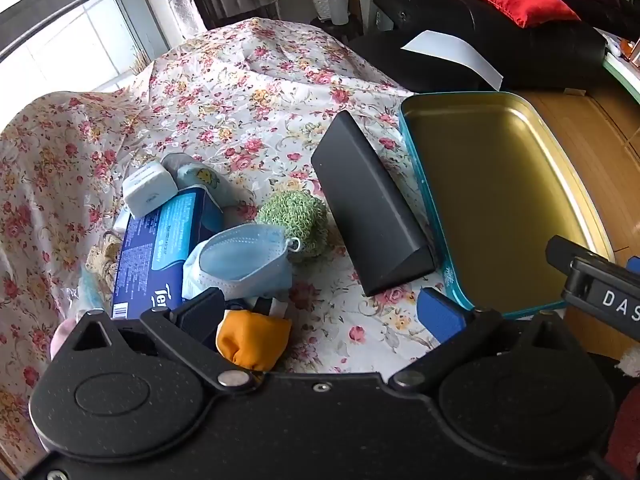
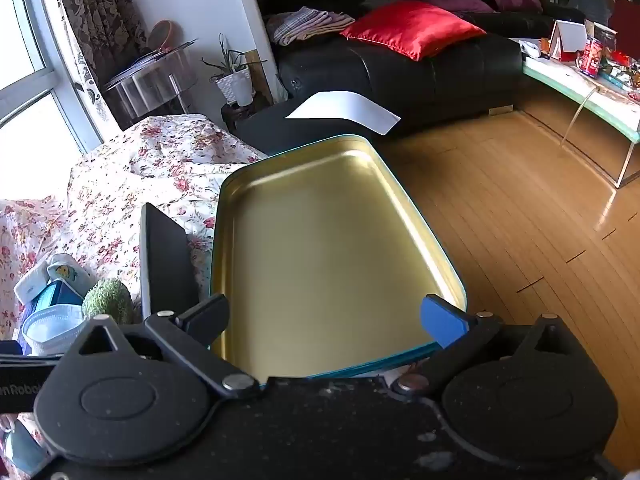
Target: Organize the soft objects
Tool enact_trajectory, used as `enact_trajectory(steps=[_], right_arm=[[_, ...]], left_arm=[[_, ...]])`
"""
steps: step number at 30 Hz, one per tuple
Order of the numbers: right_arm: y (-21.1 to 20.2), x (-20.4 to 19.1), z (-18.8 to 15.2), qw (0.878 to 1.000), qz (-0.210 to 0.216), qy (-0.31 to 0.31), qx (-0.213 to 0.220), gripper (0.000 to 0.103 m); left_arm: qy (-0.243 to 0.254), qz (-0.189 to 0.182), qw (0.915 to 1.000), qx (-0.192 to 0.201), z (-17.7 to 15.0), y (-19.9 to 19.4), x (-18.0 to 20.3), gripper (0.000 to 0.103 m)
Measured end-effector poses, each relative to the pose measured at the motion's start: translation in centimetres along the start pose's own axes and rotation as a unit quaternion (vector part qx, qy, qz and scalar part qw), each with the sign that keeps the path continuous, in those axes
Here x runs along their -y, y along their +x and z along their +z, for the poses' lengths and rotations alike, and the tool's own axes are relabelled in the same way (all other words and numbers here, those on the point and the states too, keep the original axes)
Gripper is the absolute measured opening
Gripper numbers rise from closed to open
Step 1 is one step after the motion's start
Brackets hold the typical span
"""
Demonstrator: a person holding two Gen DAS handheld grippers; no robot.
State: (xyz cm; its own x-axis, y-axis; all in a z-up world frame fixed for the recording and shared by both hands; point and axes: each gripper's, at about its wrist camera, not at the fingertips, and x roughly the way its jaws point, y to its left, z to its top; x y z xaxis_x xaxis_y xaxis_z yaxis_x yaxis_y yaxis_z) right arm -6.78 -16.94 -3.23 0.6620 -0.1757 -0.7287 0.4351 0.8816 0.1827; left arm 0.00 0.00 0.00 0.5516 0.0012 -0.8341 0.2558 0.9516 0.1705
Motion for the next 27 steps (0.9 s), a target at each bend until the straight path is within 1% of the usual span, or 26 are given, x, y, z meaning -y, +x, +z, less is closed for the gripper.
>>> enact_trajectory(steps=[13, 23, 27], right_arm=[[-0.13, -0.26, -0.44, 1.0, -0.001, -0.002, -0.001, 0.102], [0.28, -0.38, -0.1, 1.0, 0.0, -0.007, -0.006, 0.102], [0.33, -0.44, -0.06, 1.0, 0.0, -0.008, -0.006, 0.102]], left_arm=[[-0.001, -0.006, 1.0, -0.005, 0.05, -0.01, -0.02, 0.099], [-0.001, -0.004, 1.0, -0.007, -0.78, 0.64, 0.41, 0.099], [-0.002, -0.008, 0.9999, -0.01, -0.5, 0.55, -0.02, 0.099]])
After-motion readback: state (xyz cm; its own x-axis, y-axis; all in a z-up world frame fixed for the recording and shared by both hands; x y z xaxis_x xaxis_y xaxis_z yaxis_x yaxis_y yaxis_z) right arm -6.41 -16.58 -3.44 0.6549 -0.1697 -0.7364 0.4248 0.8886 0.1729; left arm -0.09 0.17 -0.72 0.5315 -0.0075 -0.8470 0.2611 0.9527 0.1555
